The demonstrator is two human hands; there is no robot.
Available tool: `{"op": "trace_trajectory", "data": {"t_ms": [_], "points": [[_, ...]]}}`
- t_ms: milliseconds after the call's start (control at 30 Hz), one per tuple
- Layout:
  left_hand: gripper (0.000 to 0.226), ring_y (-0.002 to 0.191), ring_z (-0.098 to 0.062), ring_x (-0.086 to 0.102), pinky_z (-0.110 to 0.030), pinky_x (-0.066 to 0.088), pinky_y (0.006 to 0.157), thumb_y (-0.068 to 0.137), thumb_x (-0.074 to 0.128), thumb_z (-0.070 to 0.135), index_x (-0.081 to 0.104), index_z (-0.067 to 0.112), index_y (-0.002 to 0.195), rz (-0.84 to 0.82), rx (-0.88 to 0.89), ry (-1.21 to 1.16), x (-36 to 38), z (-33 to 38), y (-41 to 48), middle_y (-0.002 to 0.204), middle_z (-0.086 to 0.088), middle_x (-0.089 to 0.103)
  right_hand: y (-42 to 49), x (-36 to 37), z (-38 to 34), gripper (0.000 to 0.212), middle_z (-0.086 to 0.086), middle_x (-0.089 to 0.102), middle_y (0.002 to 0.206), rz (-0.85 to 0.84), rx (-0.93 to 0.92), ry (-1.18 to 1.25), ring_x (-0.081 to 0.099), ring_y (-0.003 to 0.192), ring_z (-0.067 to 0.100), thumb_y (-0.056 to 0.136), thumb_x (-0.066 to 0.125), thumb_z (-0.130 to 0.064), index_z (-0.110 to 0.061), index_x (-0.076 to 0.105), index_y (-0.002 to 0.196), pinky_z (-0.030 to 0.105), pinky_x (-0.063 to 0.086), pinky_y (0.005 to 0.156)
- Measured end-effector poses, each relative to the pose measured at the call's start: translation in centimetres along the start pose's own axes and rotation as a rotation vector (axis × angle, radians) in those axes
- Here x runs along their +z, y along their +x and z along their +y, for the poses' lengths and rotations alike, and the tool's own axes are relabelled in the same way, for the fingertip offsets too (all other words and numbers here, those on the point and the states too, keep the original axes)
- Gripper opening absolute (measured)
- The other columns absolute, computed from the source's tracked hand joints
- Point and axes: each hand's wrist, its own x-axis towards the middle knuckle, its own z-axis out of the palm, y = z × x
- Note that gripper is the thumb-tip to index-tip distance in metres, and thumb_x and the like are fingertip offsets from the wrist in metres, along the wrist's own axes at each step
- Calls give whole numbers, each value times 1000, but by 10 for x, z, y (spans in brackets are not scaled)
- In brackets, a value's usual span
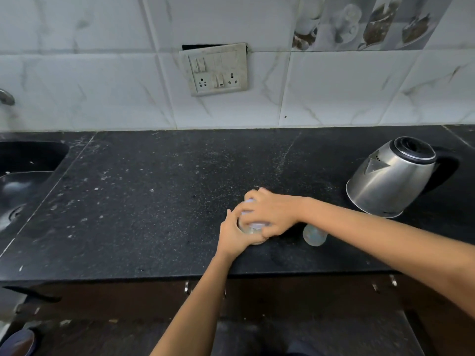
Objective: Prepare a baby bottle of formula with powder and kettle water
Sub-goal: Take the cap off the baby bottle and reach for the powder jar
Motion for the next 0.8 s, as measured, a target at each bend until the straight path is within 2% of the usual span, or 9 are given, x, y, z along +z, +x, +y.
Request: {"op": "trace_trajectory", "data": {"t_ms": [67, 133, 200, 267, 333, 433, 533, 667, 800], "points": [[65, 116, -12, 59, -39, 46, 104, 52, 87, 40, 58, 43, 111, 5, -29, 5, 0, 1, -1, 97, 29, 65, -3, -14, -11, 10, -14, 60, 106, -1, -14, 301, 49, 107, 9, 79, 55, -22, -25, 62, 84, 34, 43, 84], [76, 123, -14, 54, -42, 47, 102, 49, 87, 42, 54, 45, 117, -1, -45, -24, 2, 1, -3, 110, 20, 65, -5, -21, -13, 8, -16, 62, 94, 134, 92, 470, 52, 91, 3, 79, 56, -24, -26, 61, 85, 32, 46, 81], [89, 128, -19, 49, -39, 51, 95, 47, 87, 43, 47, 45, 127, -1, -46, -50, 1, 2, -5, 124, 13, 58, -3, -17, -6, 39, -7, 57, 109, 176, 240, 248, 50, 92, 16, 81, 54, -49, -25, 56, 111, 35, 45, 82], [84, 119, -8, 54, -26, 51, 87, 46, 86, 44, 47, 55, 119, 1, -44, -77, 0, 4, -8, 122, 15, 56, 2, -13, -1, 74, 3, 48, 122, -75, 437, 3, 53, 89, 28, 78, 51, -67, -21, 41, 134, 37, 45, 73], [79, 111, -1, 56, -19, 50, 83, 46, 87, 42, 47, 62, 111, -3, -48, -89, -1, 8, -9, 118, 17, 58, 9, -13, -2, 74, 7, 48, 120, -222, 429, -40, 54, 81, 29, 79, 58, -61, -18, 36, 136, 36, 44, 66], [87, 118, -11, 55, -33, 52, 92, 47, 88, 43, 48, 46, 124, -10, -42, -74, -1, 8, -8, 120, 16, 59, 6, -28, 9, 72, 2, 42, 117, -163, 208, -6, 53, 89, 25, 71, 71, -36, -27, 35, 133, 39, 49, 66], [87, 115, -3, 56, -30, 49, 94, 51, 88, 38, 47, 49, 126, -23, -11, -77, -2, 10, -9, 124, 18, 58, -11, -48, 30, 72, -1, 33, 120, -2, 201, 338, 47, 94, 18, 67, 76, -20, -28, 35, 126, 35, 49, 69], [89, 127, -4, 46, -40, 40, 108, 51, 89, 37, 46, 48, 129, -34, 51, -33, -2, 15, -8, 133, 22, 52, -27, -34, 61, 69, 4, 36, 111, 240, 439, 590, 45, 83, 14, 70, 79, -20, -23, 30, 118, 26, 38, 64], [106, 128, 0, 43, -19, 36, 103, 46, 88, 48, 40, 34, 140, 113, 35, -47, 2, 18, -12, 139, 17, 46, -32, 22, 94, 72, 4, 41, 115, 206, 650, 814, 49, 102, 20, 70, 83, -27, -22, 27, 116, 33, 47, 76]]}}
